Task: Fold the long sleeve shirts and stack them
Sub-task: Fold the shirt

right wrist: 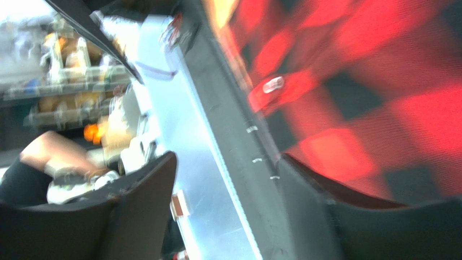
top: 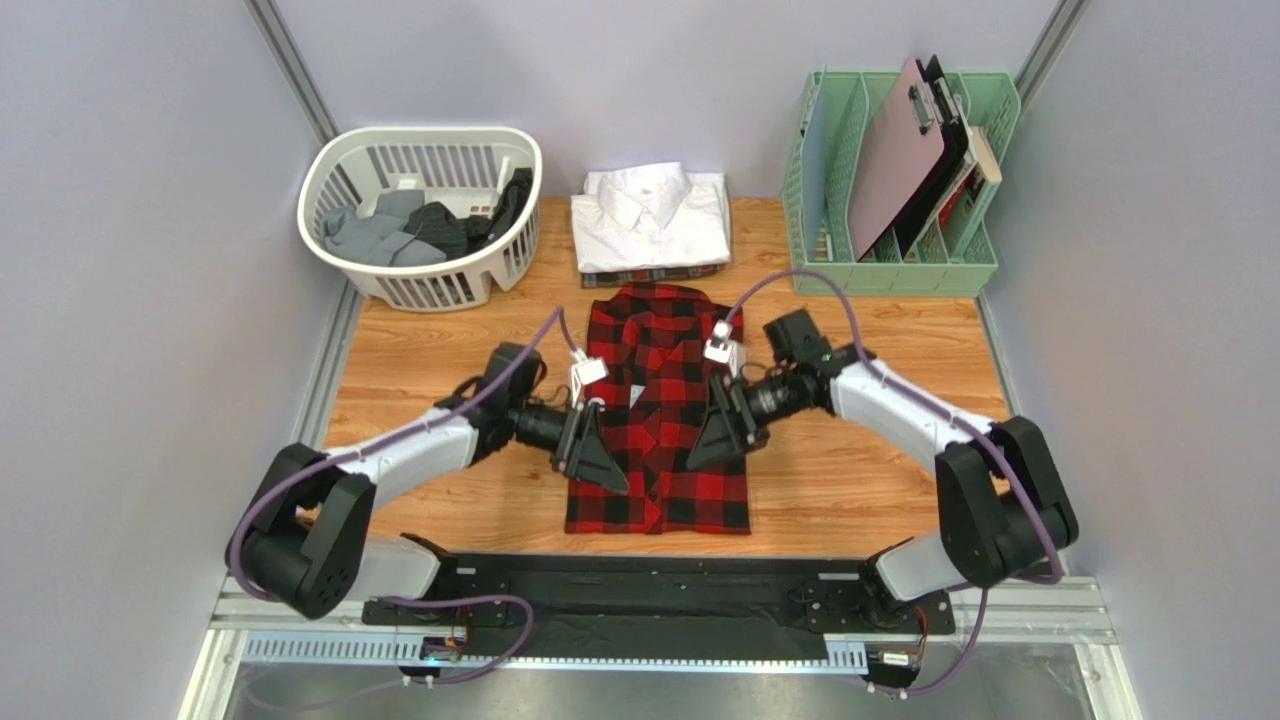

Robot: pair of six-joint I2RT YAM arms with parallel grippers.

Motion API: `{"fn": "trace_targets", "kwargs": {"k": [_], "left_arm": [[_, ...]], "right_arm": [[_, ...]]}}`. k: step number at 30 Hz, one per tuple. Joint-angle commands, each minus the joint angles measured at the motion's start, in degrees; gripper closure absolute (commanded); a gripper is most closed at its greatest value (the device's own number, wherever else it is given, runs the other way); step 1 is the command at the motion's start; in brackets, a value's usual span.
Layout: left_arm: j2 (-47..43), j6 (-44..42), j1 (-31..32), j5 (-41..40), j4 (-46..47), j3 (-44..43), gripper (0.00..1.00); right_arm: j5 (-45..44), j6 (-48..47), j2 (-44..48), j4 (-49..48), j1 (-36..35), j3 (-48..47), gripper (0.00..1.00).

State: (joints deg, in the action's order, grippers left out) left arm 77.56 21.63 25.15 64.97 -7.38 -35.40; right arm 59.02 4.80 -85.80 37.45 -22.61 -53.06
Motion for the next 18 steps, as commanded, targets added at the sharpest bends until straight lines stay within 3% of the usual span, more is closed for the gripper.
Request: {"fn": "trace_targets", "kwargs": {"k": [1,4,7,11,14,18], "left_arm": [[-1.8,20.2,9.0,-1.9,19.1,6.8,0.10],[5.7,25.9,10.4,-5.2,25.9,8.6,0.09],[11.6,20.0,9.1,-9.7,17.1,7.9,0.07],[18.4,15.8,3.6,-9.2,16.3,7.6,0.07],[15.3,13.8,3.3,-4.0,18.4,7.8,0.09],[5.8,16.4,6.0,-1.5,22.4,7.3,0.12]], "right_arm": [[5.8,15.2,0.9,-18.9,-6.5,13.0,0.11],[5.3,13.9,-4.0,-16.6,-8.0,11.8,0.02],[3.6,13.0,-10.4,-15.9,-8.2,12.1,0.00],[3.0,7.1,-16.1,-10.0,-8.0,7.7,0.00],[3.4,4.3,-15.1,-5.6,-8.0,5.9,0.00],[4.3,5.4,-6.0,-6.9,-8.1,5.3,0.00]]}}
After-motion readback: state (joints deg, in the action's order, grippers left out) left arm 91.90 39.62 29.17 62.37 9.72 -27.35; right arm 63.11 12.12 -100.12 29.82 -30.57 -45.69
